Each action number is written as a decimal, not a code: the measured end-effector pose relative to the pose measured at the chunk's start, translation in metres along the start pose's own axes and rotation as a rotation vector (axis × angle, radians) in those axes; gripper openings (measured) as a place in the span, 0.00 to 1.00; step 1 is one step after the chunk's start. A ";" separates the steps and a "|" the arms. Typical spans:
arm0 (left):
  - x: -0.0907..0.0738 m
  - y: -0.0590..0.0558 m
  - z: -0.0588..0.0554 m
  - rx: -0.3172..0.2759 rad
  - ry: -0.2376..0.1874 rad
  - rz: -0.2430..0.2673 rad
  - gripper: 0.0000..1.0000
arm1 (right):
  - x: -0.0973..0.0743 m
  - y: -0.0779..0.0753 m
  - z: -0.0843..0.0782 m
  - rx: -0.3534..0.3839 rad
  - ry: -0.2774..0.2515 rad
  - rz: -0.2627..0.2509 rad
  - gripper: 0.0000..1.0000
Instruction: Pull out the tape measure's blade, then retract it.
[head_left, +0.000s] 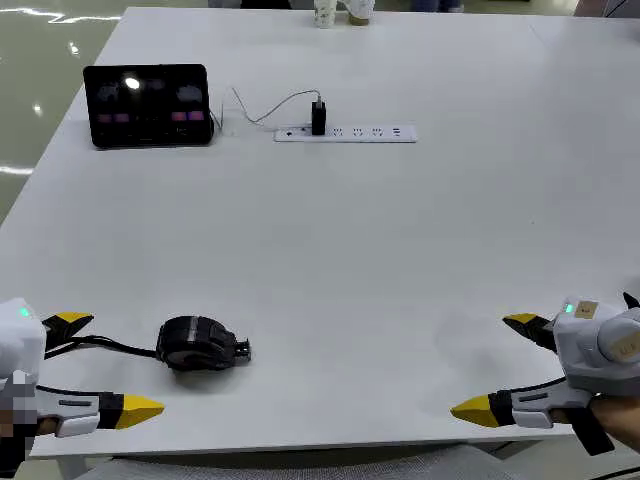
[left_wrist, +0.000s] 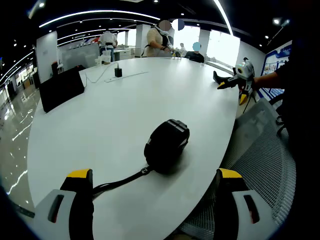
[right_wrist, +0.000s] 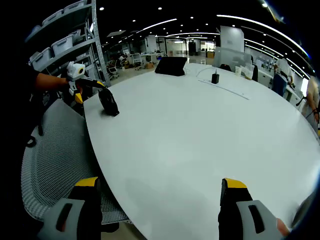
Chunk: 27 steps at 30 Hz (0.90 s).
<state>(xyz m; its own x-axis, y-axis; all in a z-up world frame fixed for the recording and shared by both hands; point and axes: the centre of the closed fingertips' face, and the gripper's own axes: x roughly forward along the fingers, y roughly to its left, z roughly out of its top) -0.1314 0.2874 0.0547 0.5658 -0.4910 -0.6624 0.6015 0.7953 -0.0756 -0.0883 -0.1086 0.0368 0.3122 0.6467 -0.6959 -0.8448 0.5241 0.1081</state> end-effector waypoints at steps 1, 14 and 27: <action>0.000 0.000 0.000 0.000 0.000 0.000 0.99 | 0.000 0.000 0.000 0.002 0.000 -0.001 0.99; -0.006 0.005 0.001 0.006 0.009 -0.008 0.99 | 0.001 0.002 0.000 0.003 0.008 -0.004 0.99; 0.005 0.011 0.004 0.051 0.006 -0.011 0.99 | 0.009 0.006 0.000 -0.073 0.007 0.040 0.99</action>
<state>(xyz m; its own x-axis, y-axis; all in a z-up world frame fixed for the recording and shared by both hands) -0.1193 0.2921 0.0535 0.5558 -0.4971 -0.6664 0.6359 0.7705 -0.0444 -0.0908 -0.0996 0.0318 0.2746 0.6626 -0.6968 -0.8862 0.4557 0.0841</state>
